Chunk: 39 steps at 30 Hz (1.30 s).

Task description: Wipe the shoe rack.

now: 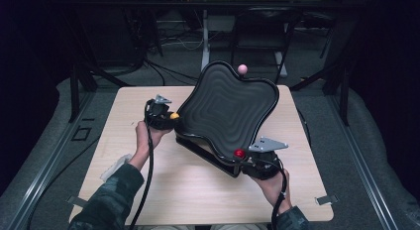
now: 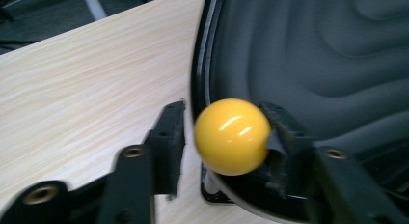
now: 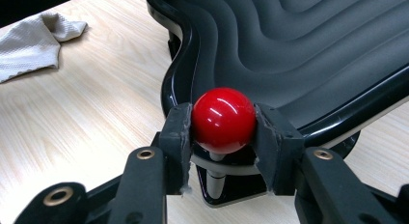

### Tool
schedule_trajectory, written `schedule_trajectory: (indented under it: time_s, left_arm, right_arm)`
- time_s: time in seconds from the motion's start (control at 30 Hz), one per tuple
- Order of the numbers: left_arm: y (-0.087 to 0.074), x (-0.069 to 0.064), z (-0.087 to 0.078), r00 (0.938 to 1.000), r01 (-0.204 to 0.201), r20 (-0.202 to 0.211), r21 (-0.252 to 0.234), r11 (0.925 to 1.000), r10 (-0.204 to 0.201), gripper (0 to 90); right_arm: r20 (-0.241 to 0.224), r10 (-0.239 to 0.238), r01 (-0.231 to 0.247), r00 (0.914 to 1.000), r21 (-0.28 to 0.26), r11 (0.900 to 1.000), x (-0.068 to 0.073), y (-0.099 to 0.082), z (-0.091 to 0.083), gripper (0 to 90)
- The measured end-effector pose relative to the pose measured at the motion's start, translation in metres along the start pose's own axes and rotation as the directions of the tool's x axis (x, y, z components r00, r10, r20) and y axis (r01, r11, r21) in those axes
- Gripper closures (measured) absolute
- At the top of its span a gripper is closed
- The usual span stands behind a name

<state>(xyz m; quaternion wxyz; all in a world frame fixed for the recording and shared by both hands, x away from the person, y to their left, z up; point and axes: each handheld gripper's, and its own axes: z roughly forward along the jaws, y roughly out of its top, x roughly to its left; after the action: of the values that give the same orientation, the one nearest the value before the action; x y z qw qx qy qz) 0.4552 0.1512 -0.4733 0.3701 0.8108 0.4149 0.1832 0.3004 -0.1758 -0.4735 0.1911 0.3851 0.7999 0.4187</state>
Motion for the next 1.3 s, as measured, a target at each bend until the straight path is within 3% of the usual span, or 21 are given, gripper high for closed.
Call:
schedule_trajectory:
  time_s: [0.3,0.7,0.97,1.1,1.3]
  left_arm:
    - [-0.005,-0.006,-0.006,0.9999,-0.009,-0.008,0.004,1.0000,0.009,60.1]
    - [-0.022,-0.017,-0.029,0.9986,-0.029,-0.044,0.027,0.9992,0.030,59.8]
    - [-0.035,-0.027,-0.045,0.9979,-0.027,-0.058,0.030,0.9992,0.029,59.8]
    - [-0.039,-0.030,-0.050,0.9981,-0.029,-0.054,0.035,0.9990,0.031,59.8]
    - [-0.042,-0.033,-0.055,0.9982,-0.028,-0.052,0.038,0.9989,0.030,59.8]
  right_arm:
    - [0.025,0.011,-0.011,0.9996,0.004,0.9999,-0.008,0.000,0.001,59.0]
    - [0.030,0.016,-0.016,0.9994,0.012,0.9998,-0.024,0.004,0.008,59.0]
    - [0.031,0.018,-0.018,0.9993,0.014,0.9997,-0.038,0.010,0.016,59.0]
    - [0.000,0.014,-0.014,0.9999,0.012,0.9998,-0.046,0.013,0.020,59.0]
    - [0.009,0.012,-0.012,0.9999,0.032,0.9994,-0.055,0.020,0.026,59.1]
